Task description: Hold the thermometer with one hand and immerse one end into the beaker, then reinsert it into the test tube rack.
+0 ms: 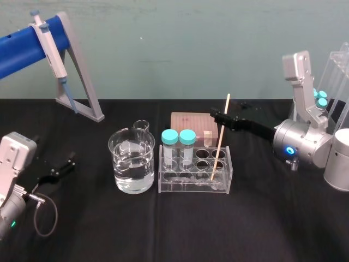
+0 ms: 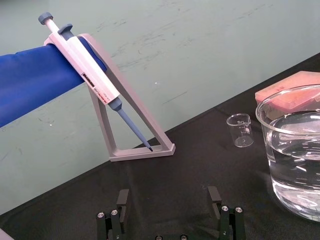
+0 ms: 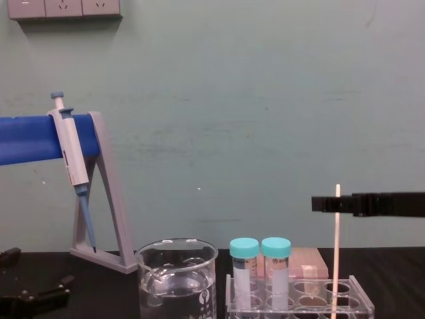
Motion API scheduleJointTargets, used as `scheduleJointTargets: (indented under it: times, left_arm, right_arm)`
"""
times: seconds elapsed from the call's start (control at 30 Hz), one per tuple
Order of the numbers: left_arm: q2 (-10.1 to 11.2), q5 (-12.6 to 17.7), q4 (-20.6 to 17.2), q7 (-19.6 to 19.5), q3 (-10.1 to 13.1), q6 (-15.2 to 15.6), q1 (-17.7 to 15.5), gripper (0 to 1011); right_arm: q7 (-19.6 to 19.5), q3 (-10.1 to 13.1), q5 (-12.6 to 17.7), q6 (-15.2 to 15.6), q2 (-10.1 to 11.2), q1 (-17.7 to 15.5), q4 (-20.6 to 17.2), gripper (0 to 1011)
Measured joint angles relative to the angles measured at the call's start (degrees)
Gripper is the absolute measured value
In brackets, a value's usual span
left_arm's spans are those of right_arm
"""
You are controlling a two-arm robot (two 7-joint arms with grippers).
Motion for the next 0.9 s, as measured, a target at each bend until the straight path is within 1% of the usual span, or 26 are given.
scheduleJointTargets:
  times: [0.07, 0.1, 0.2, 0.23, 0.3, 0.33, 0.37, 0.4, 0.43, 0.5, 0.53, 0.57, 0.63, 0.67, 0.7, 0.73, 0.83, 0.87, 0.9]
  left_arm:
    - [0.0, 0.0, 0.0, 0.0, 0.0, 0.0, 0.0, 1004]
    - [0.0, 0.0, 0.0, 0.0, 0.0, 0.0, 0.0, 1004]
    - [0.0, 0.0, 0.0, 0.0, 0.0, 0.0, 0.0, 1004]
    - [0.0, 0.0, 0.0, 0.0, 0.0, 0.0, 0.0, 1004]
    - [0.0, 0.0, 0.0, 0.0, 0.0, 0.0, 0.0, 1004]
    - [0.0, 0.0, 0.0, 0.0, 0.0, 0.0, 0.0, 1004]
    - [0.0, 0.0, 0.0, 0.0, 0.0, 0.0, 0.0, 1004]
    - [0.0, 0.0, 0.0, 0.0, 0.0, 0.0, 0.0, 1004]
    - [0.0, 0.0, 0.0, 0.0, 0.0, 0.0, 0.0, 1004]
    - [0.0, 0.0, 0.0, 0.0, 0.0, 0.0, 0.0, 1004]
    - [0.0, 0.0, 0.0, 0.0, 0.0, 0.0, 0.0, 1004]
    - [0.0, 0.0, 0.0, 0.0, 0.0, 0.0, 0.0, 1004]
    - [0.0, 0.0, 0.0, 0.0, 0.0, 0.0, 0.0, 1004]
    - [0.0, 0.0, 0.0, 0.0, 0.0, 0.0, 0.0, 1004]
    - [0.0, 0.0, 0.0, 0.0, 0.0, 0.0, 0.0, 1004]
    - [0.0, 0.0, 0.0, 0.0, 0.0, 0.0, 0.0, 1004]
    - [0.0, 0.0, 0.0, 0.0, 0.0, 0.0, 0.0, 1004]
    - [0.0, 0.0, 0.0, 0.0, 0.0, 0.0, 0.0, 1004]
    - [0.0, 0.0, 0.0, 0.0, 0.0, 0.0, 0.0, 1004]
  right_arm:
    - [-0.5, 0.0, -0.7, -0.1, 0.4, 0.0, -1.1, 757]
    - [-0.8, 0.0, -1.3, -0.2, 0.7, 0.2, -1.9, 813]
    - [-1.4, 0.1, -2.1, -0.4, 1.0, 0.5, -3.2, 864]
    - [-1.8, 0.3, -2.6, -0.5, 1.1, 0.6, -4.1, 915]
    - [-2.3, 0.7, -3.1, -0.7, 1.3, 0.9, -5.2, 958]
    - [-2.3, 0.7, -3.1, -0.7, 1.3, 0.9, -5.2, 958]
    - [-2.8, 1.0, -3.7, -0.8, 1.5, 1.0, -6.2, 1003]
    - [-3.3, 1.3, -4.2, -1.0, 1.7, 1.0, -7.1, 1003]
    - [-3.3, 1.3, -4.2, -1.0, 1.7, 1.0, -7.1, 1003]
    - [-4.4, 1.9, -5.3, -1.3, 1.9, 1.0, -8.6, 1003]
    - [-5.4, 2.2, -6.4, -1.5, 2.2, 0.7, -9.7, 1003]
    - [-5.4, 2.2, -6.4, -1.5, 2.2, 0.7, -9.7, 1003]
    - [-7.5, 2.6, -8.3, -1.7, 2.7, -0.1, -11.3, 1003]
    - [-9.5, 2.7, -9.9, -1.7, 3.1, -0.9, -12.4, 1003]
    - [-10.6, 2.9, -10.7, -1.7, 3.2, -1.4, -12.9, 1003]
    - [-12.6, 3.3, -11.9, -1.7, 3.3, -2.7, -13.7, 1003]
    - [-15.9, 4.1, -13.5, -1.7, 3.2, -4.9, -14.7, 1003]
    - [-17.6, 4.8, -14.1, -2.0, 3.0, -6.4, -15.1, 1003]
    - [-18.5, 5.2, -14.3, -2.3, 2.8, -7.1, -15.1, 1003]
